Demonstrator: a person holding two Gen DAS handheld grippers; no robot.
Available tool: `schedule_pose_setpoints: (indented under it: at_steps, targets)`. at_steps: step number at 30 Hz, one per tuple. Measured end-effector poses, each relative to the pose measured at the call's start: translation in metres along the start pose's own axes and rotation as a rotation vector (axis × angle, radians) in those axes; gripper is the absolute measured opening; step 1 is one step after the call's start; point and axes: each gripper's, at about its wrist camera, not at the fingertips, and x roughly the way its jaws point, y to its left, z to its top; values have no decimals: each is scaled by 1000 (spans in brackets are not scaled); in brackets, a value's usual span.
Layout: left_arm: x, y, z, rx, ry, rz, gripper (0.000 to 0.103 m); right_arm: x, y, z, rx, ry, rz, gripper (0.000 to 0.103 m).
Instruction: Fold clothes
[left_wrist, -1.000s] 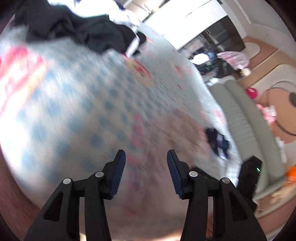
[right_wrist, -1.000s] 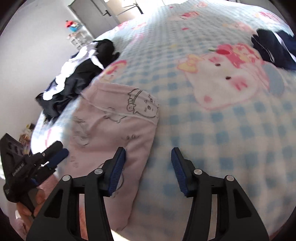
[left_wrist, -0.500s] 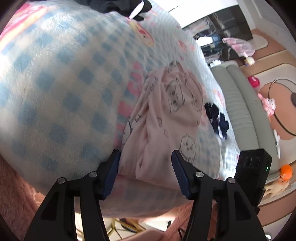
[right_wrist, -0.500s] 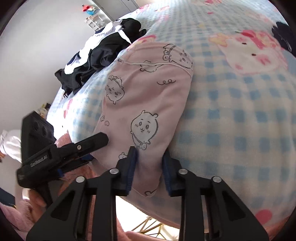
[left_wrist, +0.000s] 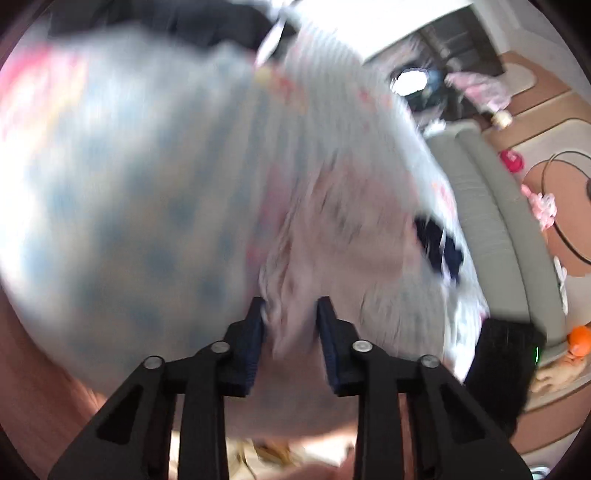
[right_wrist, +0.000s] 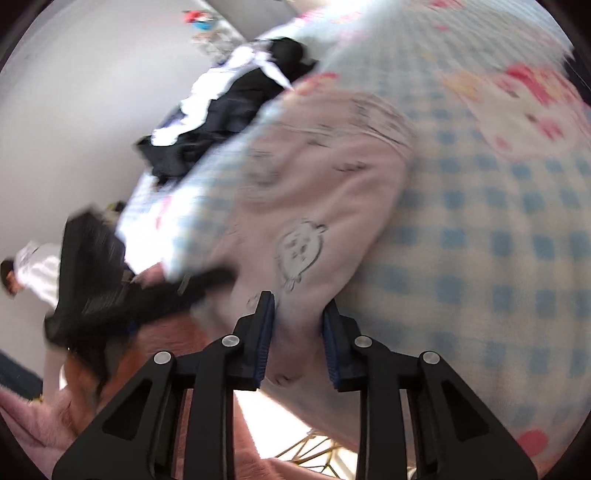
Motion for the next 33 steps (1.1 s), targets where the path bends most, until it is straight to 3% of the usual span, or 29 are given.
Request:
schedule_pose_setpoints:
  at_steps: [3, 5, 7, 9, 11, 14, 16, 17, 19, 22, 24, 28, 29, 31, 33]
  targets:
    - [-14, 0, 18, 8, -61, 33, 26, 2, 29, 1, -104, 45, 24, 28]
    - [-13, 7, 16, -34, -30, 23, 32, -3, 31, 6, -133, 54, 6, 31]
    - [-11, 16, 6, -75, 9, 8, 54, -13, 27, 11, -141, 47, -23, 31]
    - [-11, 25, -8, -107, 56, -6, 55, -31, 13, 19, -129, 8, -83, 35]
    - [-8, 35, -23, -155, 110, -76, 56, -44, -3, 29, -111, -33, -135, 38]
    - [16, 35, -39, -155, 228, -178, 65, -46, -24, 53, -53, -74, -167, 61]
    - [28, 27, -36, -88, 253, -122, 62, -33, -36, 70, -20, -69, -225, 67]
    - [32, 23, -32, -59, 248, -102, 60, -24, -40, 77, -8, -55, -232, 68]
    - [29, 13, -21, 0, 191, -67, 41, -5, -47, 87, 10, -13, -197, 68]
    - [18, 0, -3, 77, 107, -33, 26, 14, -49, 89, 33, 40, -134, 62]
    - [11, -7, 11, 106, 54, -26, 26, 8, -43, 84, 23, 41, -142, 51]
    - [4, -15, 38, 137, -24, 14, 31, -21, -30, 62, 66, 71, -26, 49]
    - [5, -11, 43, 121, -19, 28, 32, -26, -22, 56, 46, 74, -45, 49]
    - [7, -2, 48, 85, -10, 45, 44, -33, -8, 49, -36, 54, -162, 52]
    - [6, 7, 43, 66, -18, 32, 56, -30, -8, 52, -47, 36, -193, 56]
